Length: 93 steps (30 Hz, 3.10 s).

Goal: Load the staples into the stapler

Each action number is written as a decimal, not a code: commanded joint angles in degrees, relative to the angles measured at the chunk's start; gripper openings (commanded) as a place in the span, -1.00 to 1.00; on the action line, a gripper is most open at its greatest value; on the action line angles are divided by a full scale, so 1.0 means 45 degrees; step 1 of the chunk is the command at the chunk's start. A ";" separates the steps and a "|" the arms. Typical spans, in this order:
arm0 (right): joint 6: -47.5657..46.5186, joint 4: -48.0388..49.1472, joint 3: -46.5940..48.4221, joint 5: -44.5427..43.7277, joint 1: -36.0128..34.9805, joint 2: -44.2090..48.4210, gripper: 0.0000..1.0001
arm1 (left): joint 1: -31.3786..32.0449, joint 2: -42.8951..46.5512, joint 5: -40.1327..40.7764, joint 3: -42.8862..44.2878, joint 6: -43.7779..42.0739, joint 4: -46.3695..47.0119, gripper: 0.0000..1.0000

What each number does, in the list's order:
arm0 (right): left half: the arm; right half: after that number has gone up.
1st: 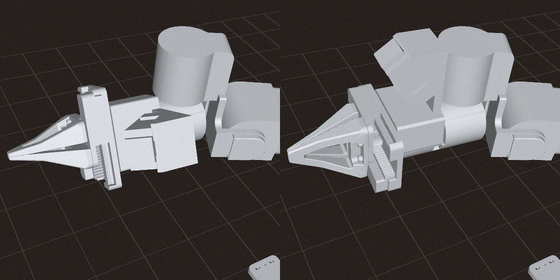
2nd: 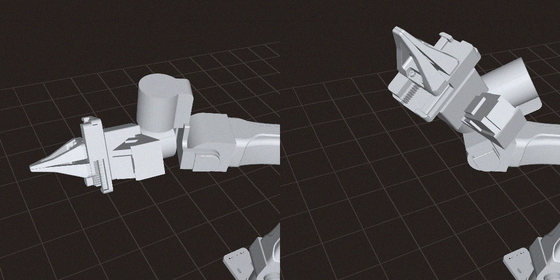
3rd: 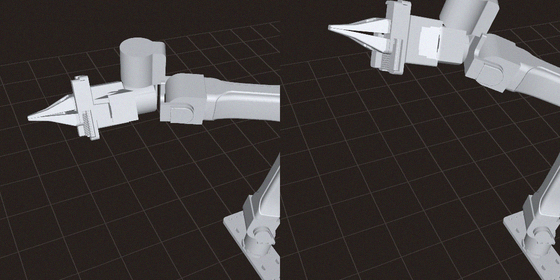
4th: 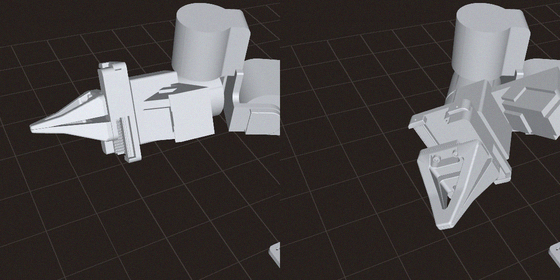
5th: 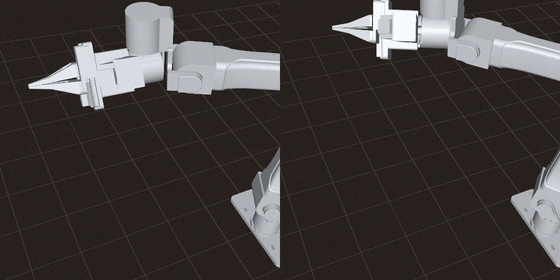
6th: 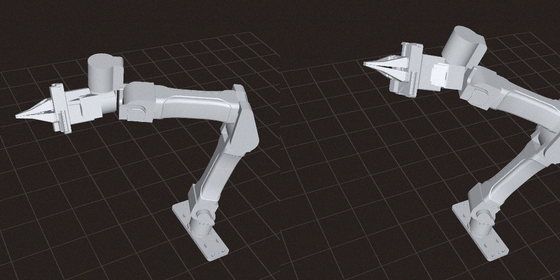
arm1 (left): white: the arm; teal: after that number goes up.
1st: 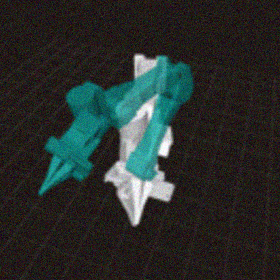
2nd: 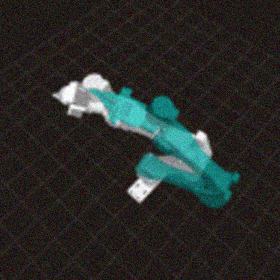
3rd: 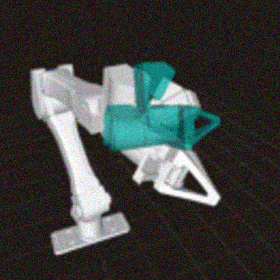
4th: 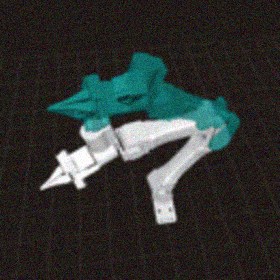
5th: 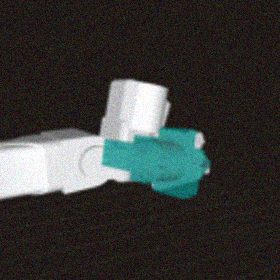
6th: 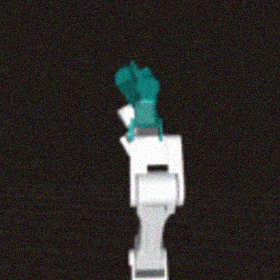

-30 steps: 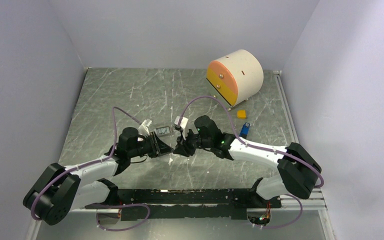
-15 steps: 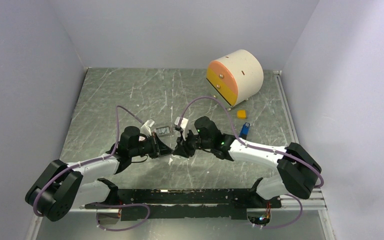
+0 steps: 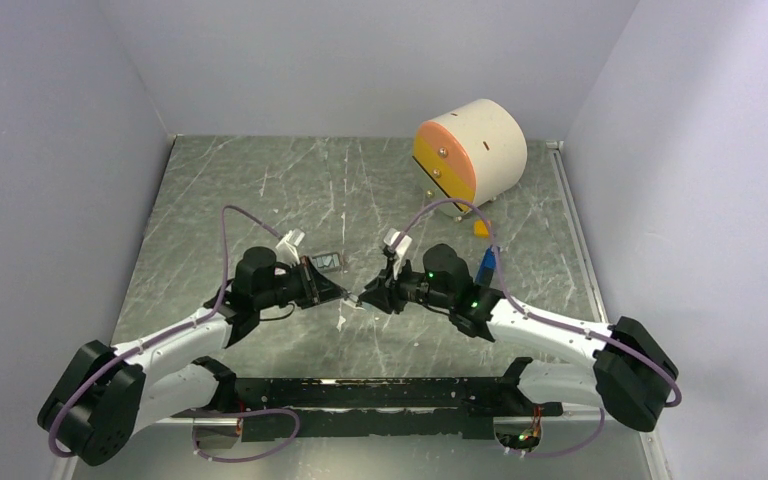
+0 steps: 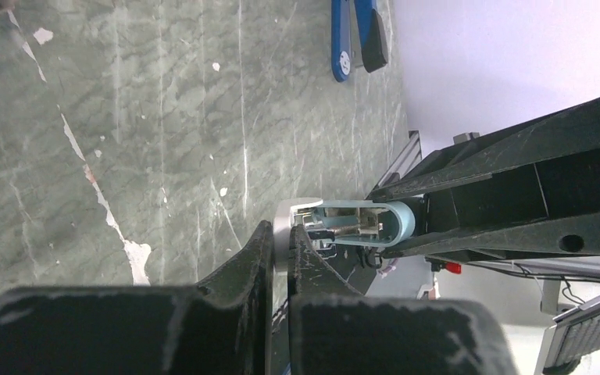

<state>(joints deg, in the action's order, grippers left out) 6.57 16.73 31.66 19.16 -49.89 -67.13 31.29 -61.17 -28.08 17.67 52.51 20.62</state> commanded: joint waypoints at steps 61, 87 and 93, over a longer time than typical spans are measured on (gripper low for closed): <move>1.3952 0.4297 -0.4004 -0.4931 0.0067 0.0920 0.01 | 0.0070 0.0893 0.1428 0.0839 0.0383 -0.0696 -0.90; 0.7278 -0.4987 0.0861 -0.5167 0.0127 0.0946 -0.74 | 0.0058 0.3466 0.5763 0.3426 -0.2571 -0.9194 0.69; 0.4632 -0.7157 0.2743 -0.4335 0.0312 0.0112 -0.69 | 0.0059 0.4452 0.5799 0.4292 -0.3153 -1.0399 0.69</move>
<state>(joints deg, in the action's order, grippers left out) 39.27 -6.20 39.20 -2.48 -49.19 -64.34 31.29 -43.97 -3.95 33.95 41.60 -19.97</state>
